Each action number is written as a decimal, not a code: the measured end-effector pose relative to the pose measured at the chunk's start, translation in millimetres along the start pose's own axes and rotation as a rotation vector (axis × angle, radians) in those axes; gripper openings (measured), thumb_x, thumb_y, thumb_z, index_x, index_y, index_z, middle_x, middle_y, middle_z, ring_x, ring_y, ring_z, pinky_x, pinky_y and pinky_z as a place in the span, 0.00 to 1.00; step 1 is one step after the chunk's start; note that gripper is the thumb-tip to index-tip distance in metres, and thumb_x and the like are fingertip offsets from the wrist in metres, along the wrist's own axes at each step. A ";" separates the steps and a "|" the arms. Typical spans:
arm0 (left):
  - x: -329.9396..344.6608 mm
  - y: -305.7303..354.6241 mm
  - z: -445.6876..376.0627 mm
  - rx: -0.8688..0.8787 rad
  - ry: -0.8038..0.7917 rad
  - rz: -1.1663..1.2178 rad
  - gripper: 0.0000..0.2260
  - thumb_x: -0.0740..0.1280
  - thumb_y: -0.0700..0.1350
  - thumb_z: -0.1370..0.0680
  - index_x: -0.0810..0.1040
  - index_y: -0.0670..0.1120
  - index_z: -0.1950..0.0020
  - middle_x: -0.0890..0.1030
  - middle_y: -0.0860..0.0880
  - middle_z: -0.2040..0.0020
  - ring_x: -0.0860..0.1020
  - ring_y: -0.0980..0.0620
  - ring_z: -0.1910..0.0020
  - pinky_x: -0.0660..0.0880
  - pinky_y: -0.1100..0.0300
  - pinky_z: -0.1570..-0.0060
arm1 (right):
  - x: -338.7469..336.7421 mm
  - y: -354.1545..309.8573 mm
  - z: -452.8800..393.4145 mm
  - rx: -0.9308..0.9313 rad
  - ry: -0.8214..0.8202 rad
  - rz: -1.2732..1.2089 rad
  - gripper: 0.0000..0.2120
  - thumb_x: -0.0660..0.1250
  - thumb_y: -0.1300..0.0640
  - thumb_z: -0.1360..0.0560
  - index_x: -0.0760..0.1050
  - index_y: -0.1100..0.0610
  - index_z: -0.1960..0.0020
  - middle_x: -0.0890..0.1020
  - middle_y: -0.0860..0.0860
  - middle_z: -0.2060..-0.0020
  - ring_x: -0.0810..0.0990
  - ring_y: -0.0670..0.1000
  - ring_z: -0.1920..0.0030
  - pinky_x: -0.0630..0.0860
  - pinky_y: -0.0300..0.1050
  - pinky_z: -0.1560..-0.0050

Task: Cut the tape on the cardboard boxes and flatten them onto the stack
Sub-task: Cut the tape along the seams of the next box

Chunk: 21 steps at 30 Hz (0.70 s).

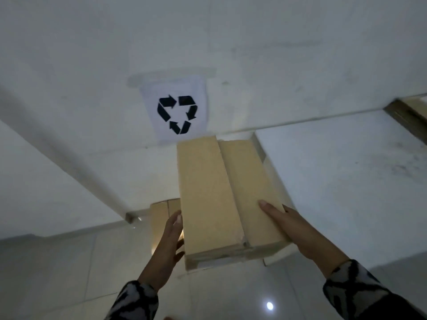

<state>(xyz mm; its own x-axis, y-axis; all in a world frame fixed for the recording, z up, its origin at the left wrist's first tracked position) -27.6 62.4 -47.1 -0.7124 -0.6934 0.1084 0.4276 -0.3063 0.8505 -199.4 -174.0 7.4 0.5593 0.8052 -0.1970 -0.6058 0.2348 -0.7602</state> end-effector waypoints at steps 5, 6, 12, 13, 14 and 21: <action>147.1 6.5 27.4 0.042 -0.079 -0.028 0.31 0.56 0.77 0.28 0.66 0.67 0.28 0.75 0.59 0.32 0.76 0.53 0.35 0.71 0.47 0.35 | -136.4 31.3 51.5 -0.047 0.081 -0.016 0.32 0.68 0.32 0.32 0.74 0.51 0.36 0.82 0.49 0.47 0.82 0.52 0.48 0.78 0.46 0.51; 173.7 7.5 31.7 0.037 -0.075 -0.032 0.32 0.57 0.78 0.29 0.68 0.66 0.29 0.77 0.56 0.35 0.77 0.54 0.40 0.73 0.51 0.38 | -162.0 37.4 59.2 -0.049 0.099 -0.009 0.33 0.68 0.32 0.32 0.74 0.52 0.36 0.83 0.50 0.47 0.82 0.53 0.49 0.79 0.48 0.49; 289.1 15.9 36.5 -0.032 -0.023 0.021 0.38 0.64 0.78 0.36 0.73 0.59 0.32 0.81 0.44 0.39 0.79 0.45 0.42 0.74 0.45 0.38 | -277.6 45.6 66.6 -0.162 0.211 0.096 0.31 0.65 0.32 0.29 0.77 0.52 0.36 0.82 0.50 0.48 0.82 0.53 0.51 0.79 0.53 0.47; 302.5 18.9 32.2 -0.025 -0.030 0.028 0.37 0.65 0.78 0.35 0.73 0.59 0.32 0.81 0.46 0.40 0.79 0.44 0.42 0.75 0.46 0.39 | -291.3 45.1 62.7 -0.191 0.221 0.122 0.31 0.65 0.30 0.30 0.77 0.51 0.36 0.83 0.49 0.48 0.82 0.53 0.51 0.79 0.55 0.46; 315.9 22.5 25.7 -0.016 -0.042 0.023 0.36 0.64 0.77 0.34 0.74 0.58 0.32 0.82 0.45 0.41 0.79 0.43 0.44 0.74 0.46 0.41 | -305.5 44.6 57.8 -0.211 0.230 0.140 0.33 0.64 0.28 0.31 0.78 0.49 0.37 0.83 0.48 0.48 0.82 0.52 0.51 0.80 0.56 0.45; 416.7 44.9 -45.4 -0.020 -0.213 0.027 0.37 0.59 0.78 0.32 0.77 0.56 0.32 0.81 0.50 0.56 0.76 0.50 0.61 0.74 0.57 0.56 | -409.6 43.9 13.4 -0.238 0.284 0.174 0.28 0.64 0.31 0.28 0.76 0.47 0.35 0.82 0.44 0.48 0.81 0.47 0.51 0.77 0.43 0.55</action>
<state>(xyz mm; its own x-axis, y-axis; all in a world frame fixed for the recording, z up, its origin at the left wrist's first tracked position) -279.9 -269.9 12.9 -0.8010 -0.5488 0.2390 0.4574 -0.3037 0.8358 -462.6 -486.2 63.0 0.6143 0.6312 -0.4734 -0.5761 -0.0511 -0.8158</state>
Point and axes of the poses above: each hand's wrist, its own z-axis away from the middle knuckle, its own x-axis out of the palm, y = z × x, the point moved 4 cm from there along -z, towards the middle knuckle
